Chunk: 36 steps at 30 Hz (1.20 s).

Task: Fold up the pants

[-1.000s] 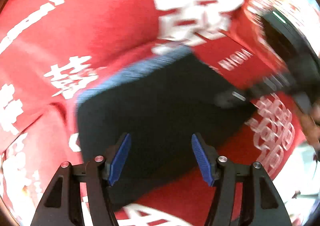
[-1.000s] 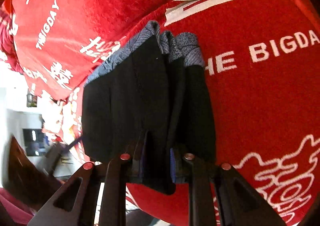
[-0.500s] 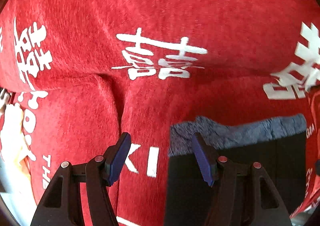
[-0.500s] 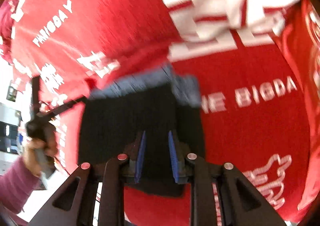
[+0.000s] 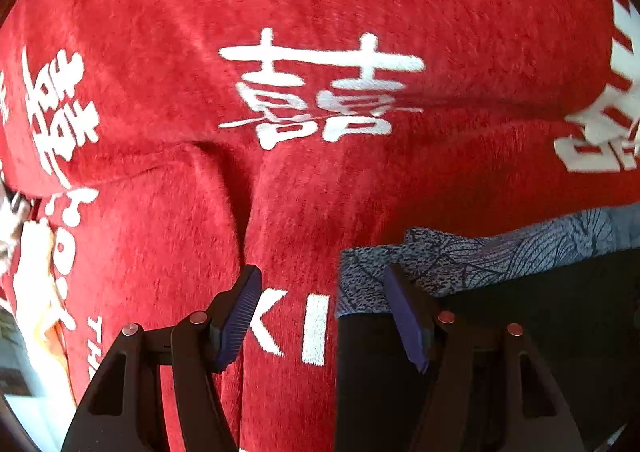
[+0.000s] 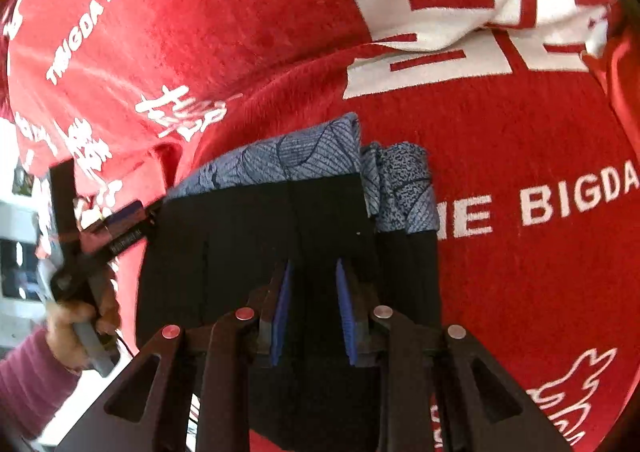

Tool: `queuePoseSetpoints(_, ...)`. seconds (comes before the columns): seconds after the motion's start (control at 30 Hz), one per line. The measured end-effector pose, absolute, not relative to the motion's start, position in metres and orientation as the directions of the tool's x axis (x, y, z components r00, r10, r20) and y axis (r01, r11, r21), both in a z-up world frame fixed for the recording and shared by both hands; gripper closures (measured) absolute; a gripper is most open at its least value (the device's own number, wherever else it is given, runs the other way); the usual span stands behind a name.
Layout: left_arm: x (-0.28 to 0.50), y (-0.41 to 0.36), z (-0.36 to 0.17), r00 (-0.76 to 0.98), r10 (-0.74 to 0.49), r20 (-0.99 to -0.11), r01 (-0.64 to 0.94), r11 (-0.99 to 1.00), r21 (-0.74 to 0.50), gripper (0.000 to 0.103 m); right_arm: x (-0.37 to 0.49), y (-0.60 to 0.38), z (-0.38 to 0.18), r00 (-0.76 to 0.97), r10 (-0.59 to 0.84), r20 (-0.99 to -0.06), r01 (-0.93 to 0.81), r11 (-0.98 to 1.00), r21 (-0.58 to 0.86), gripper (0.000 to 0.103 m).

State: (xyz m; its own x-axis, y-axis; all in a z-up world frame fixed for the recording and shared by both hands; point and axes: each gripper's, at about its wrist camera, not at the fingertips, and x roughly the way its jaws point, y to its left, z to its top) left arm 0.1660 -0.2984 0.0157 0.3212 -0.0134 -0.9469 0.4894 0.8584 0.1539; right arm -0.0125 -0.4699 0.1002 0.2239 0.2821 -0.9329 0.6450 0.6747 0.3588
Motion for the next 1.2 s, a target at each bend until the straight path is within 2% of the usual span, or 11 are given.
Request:
queuePoseSetpoints(0.13, 0.163, -0.283, 0.036, 0.315, -0.02, -0.949, 0.472, 0.87, 0.138, 0.038, -0.013, -0.463, 0.105, 0.194, 0.247, -0.949, 0.627, 0.713, 0.313, 0.079)
queuePoseSetpoints(0.3, 0.137, -0.263, 0.054, 0.29, -0.054, -0.956, 0.499, 0.86, 0.103, 0.038, -0.026, -0.454, 0.121, 0.166, 0.186, -0.968, 0.647, 0.72, 0.249, 0.069)
queuePoseSetpoints(0.53, 0.084, -0.251, 0.049, 0.238, -0.042, -0.97, 0.535, 0.84, 0.095, 0.038, -0.066, -0.432, 0.142, 0.147, 0.142, -0.979, 0.686, 0.698, 0.204, 0.068)
queuePoseSetpoints(0.73, 0.074, -0.249, 0.041, 0.228, -0.022, -0.973, 0.521, 0.848, 0.103, 0.038, -0.085, -0.423, 0.136, 0.134, 0.135, -0.982, 0.713, 0.675, 0.19, 0.065)
queuePoseSetpoints(0.83, 0.074, -0.249, 0.039, 0.25, 0.013, -0.968, 0.514, 0.846, 0.144, 0.025, -0.084, -0.421, 0.132, 0.111, 0.111, -0.988, 0.695, 0.701, 0.157, 0.058)
queuePoseSetpoints(1.0, 0.077, -0.245, 0.038, 0.23, 0.002, -0.973, 0.497, 0.86, 0.119, 0.024, -0.088, -0.422, 0.132, 0.118, 0.116, -0.986, 0.715, 0.679, 0.165, 0.057)
queuePoseSetpoints(1.1, 0.078, -0.246, 0.039, 0.244, 0.025, -0.97, 0.493, 0.858, 0.146, 0.018, -0.088, -0.422, 0.132, 0.115, 0.113, -0.987, 0.722, 0.673, 0.161, 0.057)
queuePoseSetpoints(1.2, 0.079, -0.245, 0.038, 0.235, 0.025, -0.972, 0.483, 0.864, 0.139, 0.018, -0.087, -0.422, 0.132, 0.112, 0.115, -0.987, 0.718, 0.678, 0.16, 0.057)
